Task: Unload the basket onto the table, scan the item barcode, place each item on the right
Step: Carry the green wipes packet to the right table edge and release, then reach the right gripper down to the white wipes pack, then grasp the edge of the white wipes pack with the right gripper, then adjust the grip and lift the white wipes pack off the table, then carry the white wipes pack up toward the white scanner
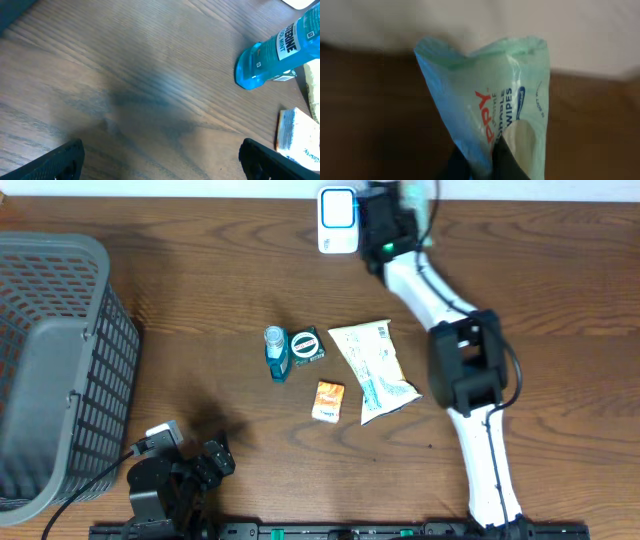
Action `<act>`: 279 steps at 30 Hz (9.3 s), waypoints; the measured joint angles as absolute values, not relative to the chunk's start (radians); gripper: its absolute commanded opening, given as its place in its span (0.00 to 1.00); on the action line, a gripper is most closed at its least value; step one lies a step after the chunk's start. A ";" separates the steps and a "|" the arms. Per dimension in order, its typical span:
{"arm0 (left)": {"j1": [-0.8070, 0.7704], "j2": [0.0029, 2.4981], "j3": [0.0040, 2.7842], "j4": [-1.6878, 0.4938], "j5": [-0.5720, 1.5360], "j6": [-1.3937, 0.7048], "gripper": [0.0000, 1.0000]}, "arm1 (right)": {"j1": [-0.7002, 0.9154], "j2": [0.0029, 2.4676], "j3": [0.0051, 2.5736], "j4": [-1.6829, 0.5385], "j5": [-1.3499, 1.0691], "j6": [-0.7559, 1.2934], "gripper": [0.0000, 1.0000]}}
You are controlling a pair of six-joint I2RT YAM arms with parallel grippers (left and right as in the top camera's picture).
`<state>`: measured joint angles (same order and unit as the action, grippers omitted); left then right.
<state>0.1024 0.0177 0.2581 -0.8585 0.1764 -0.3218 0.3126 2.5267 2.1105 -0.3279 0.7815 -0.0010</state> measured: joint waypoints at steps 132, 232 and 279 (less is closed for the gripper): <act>0.102 0.018 0.258 -0.859 0.176 -0.322 0.98 | 0.550 2.072 1.554 -1.188 0.154 0.264 0.20; 0.102 0.018 0.258 -0.859 0.176 -0.322 0.98 | 0.324 1.761 1.063 -0.847 0.074 0.318 0.64; 0.102 0.018 0.258 -0.859 0.176 -0.322 0.98 | 0.062 1.992 1.282 -0.754 -0.252 0.100 0.11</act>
<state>0.1024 0.0177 0.2581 -0.8585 0.1764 -0.3218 0.0620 1.9919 1.2816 -0.7540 -0.2523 0.1001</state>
